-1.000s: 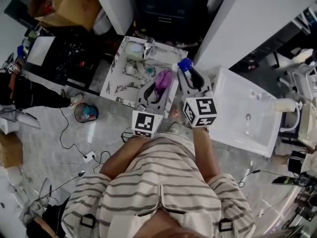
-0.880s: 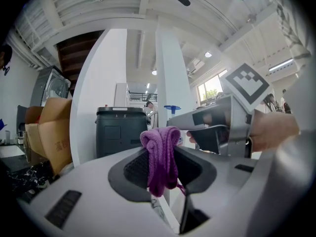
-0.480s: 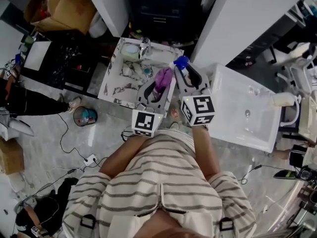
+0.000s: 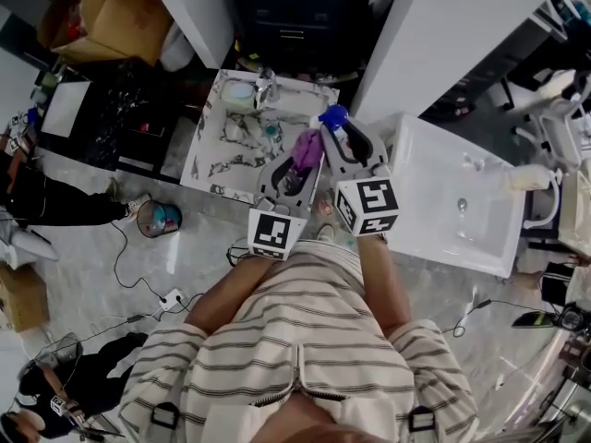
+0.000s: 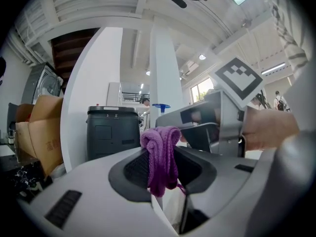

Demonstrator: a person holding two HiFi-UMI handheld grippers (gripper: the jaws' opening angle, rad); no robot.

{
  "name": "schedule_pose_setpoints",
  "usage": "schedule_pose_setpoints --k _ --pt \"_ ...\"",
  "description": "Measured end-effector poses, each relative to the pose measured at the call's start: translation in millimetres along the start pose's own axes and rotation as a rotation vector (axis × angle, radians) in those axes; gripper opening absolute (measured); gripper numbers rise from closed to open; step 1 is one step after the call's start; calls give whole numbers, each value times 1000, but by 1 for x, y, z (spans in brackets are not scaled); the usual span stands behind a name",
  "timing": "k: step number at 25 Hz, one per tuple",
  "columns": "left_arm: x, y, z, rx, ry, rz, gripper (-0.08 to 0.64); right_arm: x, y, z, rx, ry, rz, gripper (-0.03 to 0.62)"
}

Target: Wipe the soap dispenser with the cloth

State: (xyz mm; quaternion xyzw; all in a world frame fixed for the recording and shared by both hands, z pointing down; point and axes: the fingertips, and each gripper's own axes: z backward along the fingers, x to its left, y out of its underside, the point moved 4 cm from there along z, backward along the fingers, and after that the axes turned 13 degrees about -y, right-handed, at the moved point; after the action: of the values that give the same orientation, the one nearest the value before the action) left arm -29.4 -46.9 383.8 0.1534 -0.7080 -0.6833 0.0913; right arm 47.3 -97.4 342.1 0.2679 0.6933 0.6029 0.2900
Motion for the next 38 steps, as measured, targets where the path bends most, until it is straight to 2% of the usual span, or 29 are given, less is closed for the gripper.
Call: schedule_pose_setpoints --k 16,28,38 --pt "-24 10 -1 -5 91 -23 120 4 4 12 6 19 -2 132" --pt "-49 16 -9 -14 209 -96 120 3 6 22 18 38 -5 132" --pt "-64 29 -15 -11 270 -127 120 2 9 34 9 64 -18 132"
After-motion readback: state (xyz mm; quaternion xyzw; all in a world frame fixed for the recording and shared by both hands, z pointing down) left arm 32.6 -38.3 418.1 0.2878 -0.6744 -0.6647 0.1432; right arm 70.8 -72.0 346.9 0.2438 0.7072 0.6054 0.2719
